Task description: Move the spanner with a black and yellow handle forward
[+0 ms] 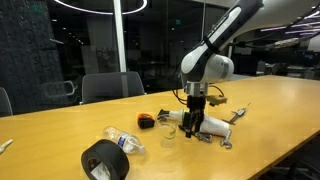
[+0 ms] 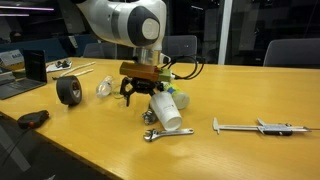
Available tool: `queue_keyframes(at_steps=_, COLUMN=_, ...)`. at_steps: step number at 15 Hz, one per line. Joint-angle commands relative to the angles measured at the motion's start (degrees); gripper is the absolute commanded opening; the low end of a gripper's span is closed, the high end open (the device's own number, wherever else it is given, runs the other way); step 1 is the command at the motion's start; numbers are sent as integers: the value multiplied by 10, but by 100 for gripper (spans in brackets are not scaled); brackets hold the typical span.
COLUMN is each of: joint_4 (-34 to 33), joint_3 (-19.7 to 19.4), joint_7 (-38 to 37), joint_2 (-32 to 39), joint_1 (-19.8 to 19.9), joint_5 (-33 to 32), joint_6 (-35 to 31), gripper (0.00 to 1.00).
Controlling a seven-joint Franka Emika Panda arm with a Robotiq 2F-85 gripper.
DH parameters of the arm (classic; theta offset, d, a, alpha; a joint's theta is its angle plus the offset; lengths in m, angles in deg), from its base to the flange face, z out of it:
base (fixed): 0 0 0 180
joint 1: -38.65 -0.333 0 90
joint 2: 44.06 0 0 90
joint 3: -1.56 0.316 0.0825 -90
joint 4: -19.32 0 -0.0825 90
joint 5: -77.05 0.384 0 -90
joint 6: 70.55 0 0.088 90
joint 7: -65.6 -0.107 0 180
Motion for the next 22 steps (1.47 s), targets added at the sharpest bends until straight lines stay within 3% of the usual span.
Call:
queue_keyframes(at_steps=1, joint_4=4, joint_3=1, joint_7=-47, joint_2=15, joint_1=2, joint_5=-25, joint_6=-28, gripper=100)
queue_keyframes(at_steps=12, joint_4=-1, joint_3=0, joint_7=-98, joint_2=28, joint_1=5, joint_5=-80, joint_6=-28, gripper=100)
queue_keyframes(at_steps=13, joint_4=1, joint_3=0, joint_7=-95, joint_2=27, joint_1=5, joint_5=-76, joint_6=-33, gripper=75)
queue_keyframes(at_steps=15, joint_4=1, joint_3=0, joint_7=-97, joint_2=27, joint_1=6, joint_5=-78, joint_6=-36, gripper=68)
queue_keyframes(at_steps=22, joint_4=-2, joint_3=0, joint_7=-103, joint_2=25, joint_1=14, joint_5=-92, joint_6=-35, gripper=16)
